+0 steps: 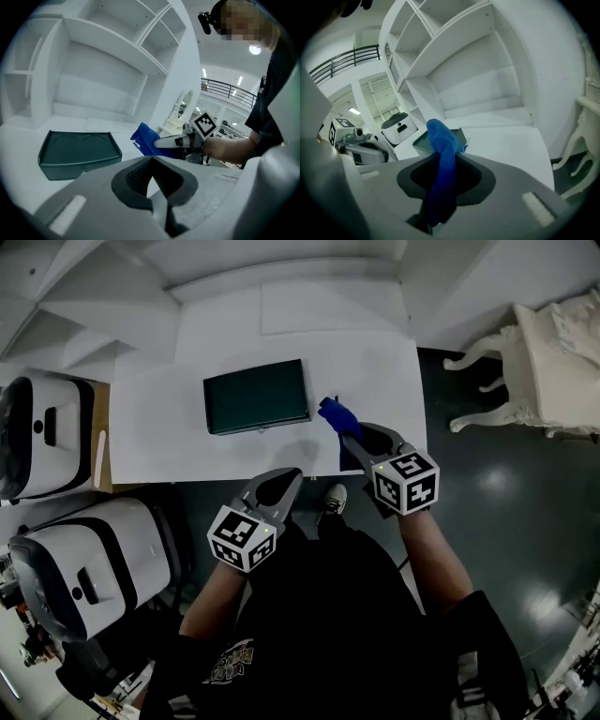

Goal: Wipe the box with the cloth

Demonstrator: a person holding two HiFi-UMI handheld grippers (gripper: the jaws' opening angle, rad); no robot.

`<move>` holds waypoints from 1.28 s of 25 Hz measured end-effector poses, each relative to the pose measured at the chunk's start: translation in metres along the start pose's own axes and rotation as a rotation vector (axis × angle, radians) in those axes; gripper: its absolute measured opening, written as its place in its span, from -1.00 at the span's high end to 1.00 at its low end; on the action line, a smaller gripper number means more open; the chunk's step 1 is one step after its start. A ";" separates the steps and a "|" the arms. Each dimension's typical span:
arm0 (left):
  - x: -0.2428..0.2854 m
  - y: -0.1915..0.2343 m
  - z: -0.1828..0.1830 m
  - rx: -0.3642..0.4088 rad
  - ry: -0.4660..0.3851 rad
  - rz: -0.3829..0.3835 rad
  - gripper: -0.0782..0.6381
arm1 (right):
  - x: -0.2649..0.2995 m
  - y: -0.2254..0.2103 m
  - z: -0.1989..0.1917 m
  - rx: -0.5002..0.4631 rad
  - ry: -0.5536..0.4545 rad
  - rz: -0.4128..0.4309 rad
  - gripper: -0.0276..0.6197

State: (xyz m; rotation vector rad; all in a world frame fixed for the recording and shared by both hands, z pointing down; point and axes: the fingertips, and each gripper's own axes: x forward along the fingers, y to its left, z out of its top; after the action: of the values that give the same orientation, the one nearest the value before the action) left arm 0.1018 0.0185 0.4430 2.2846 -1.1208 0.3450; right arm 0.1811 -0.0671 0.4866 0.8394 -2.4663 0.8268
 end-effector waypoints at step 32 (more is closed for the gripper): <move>-0.166 0.055 -0.038 -0.025 -0.115 0.101 0.78 | 0.021 0.196 -0.032 -0.105 -0.008 0.082 0.55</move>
State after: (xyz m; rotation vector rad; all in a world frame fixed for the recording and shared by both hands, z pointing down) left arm -0.0432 0.1210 0.4183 2.2556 -1.2940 0.2394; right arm 0.0444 0.0712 0.4431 0.7102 -2.5417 0.7151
